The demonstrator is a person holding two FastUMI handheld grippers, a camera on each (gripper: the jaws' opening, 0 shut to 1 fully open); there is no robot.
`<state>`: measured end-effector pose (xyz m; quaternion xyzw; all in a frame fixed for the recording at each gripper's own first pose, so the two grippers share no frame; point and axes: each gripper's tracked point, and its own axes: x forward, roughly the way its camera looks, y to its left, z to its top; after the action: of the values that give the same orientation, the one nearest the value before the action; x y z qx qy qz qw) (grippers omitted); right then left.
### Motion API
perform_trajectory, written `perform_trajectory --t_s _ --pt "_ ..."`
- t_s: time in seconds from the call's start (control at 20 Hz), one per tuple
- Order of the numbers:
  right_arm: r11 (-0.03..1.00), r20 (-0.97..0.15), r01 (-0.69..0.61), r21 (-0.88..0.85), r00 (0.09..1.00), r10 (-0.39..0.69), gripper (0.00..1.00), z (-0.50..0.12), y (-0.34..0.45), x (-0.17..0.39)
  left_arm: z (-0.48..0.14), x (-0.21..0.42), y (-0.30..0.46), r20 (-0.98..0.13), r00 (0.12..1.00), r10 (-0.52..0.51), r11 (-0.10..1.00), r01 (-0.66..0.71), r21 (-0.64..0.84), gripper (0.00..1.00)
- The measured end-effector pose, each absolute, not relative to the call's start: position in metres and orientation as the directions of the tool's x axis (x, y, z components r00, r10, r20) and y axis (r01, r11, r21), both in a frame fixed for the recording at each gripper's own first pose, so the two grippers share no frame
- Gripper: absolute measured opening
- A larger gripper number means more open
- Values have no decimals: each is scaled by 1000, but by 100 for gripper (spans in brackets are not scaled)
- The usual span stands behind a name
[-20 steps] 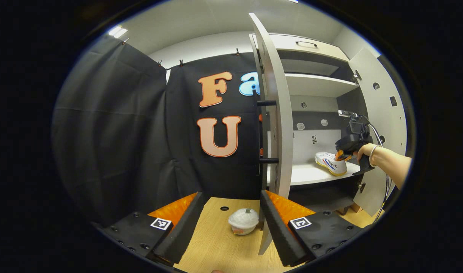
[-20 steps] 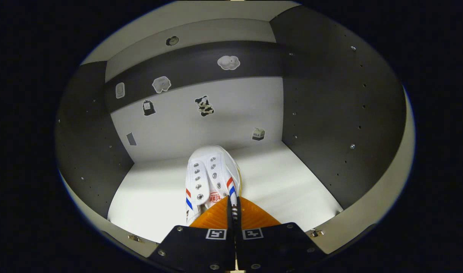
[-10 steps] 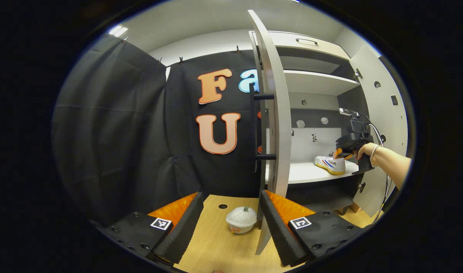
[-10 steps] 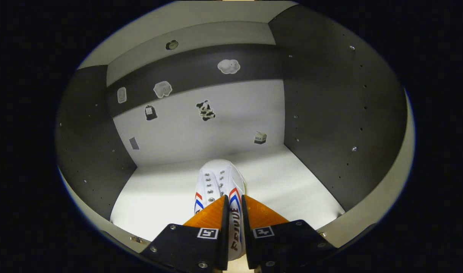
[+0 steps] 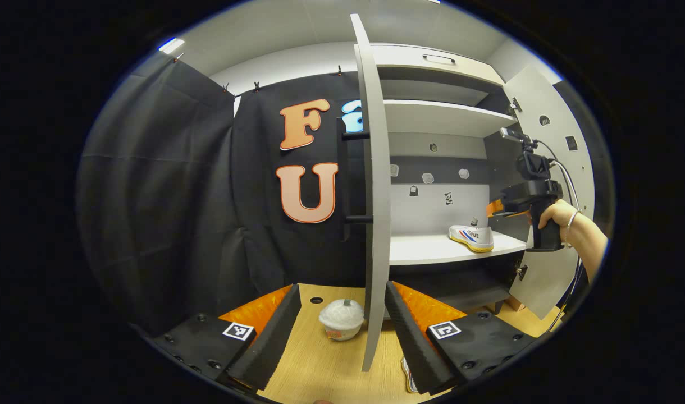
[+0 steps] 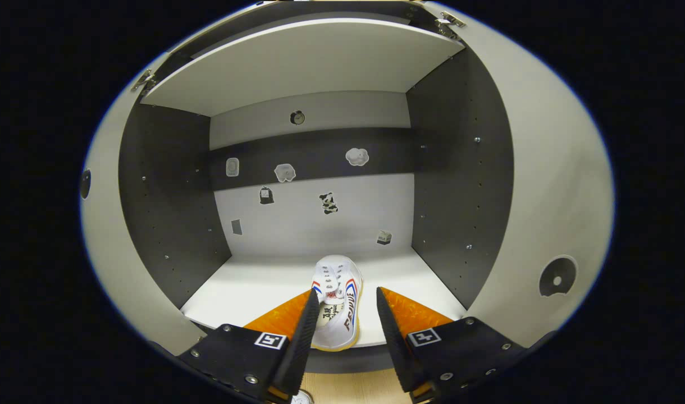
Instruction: Grab one shoe with the right hand and put it into the shoe cabinet, grab the other shoe with the left hand and put it into the shoe cabinet; then close the right door with the right hand and the left door with the left hand.
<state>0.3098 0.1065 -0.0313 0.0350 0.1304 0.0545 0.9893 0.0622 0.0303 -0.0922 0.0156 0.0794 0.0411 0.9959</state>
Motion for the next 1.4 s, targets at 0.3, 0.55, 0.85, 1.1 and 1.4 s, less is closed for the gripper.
perform_trajectory --t_s 0.3,0.55,0.85,1.1,1.4 --pt "987 -137 -147 64 978 155 87 1 96 231 -129 50 -6 -223 975 22 1000 -20 9 96" --pt "987 -81 -143 75 986 149 92 13 66 174 -179 47 -38 -308 951 -29 1000 25 -19 98" --pt "995 -74 -96 6 993 96 92 5 25 132 -256 51 -66 -420 905 -66 998 62 -23 98" --pt "997 -59 -66 -44 996 63 92 5 -7 105 -342 61 -85 -523 849 -81 994 109 23 98" --pt "998 -66 -37 -41 997 34 93 1 -31 87 -414 69 -101 -616 783 -88 990 138 35 98"
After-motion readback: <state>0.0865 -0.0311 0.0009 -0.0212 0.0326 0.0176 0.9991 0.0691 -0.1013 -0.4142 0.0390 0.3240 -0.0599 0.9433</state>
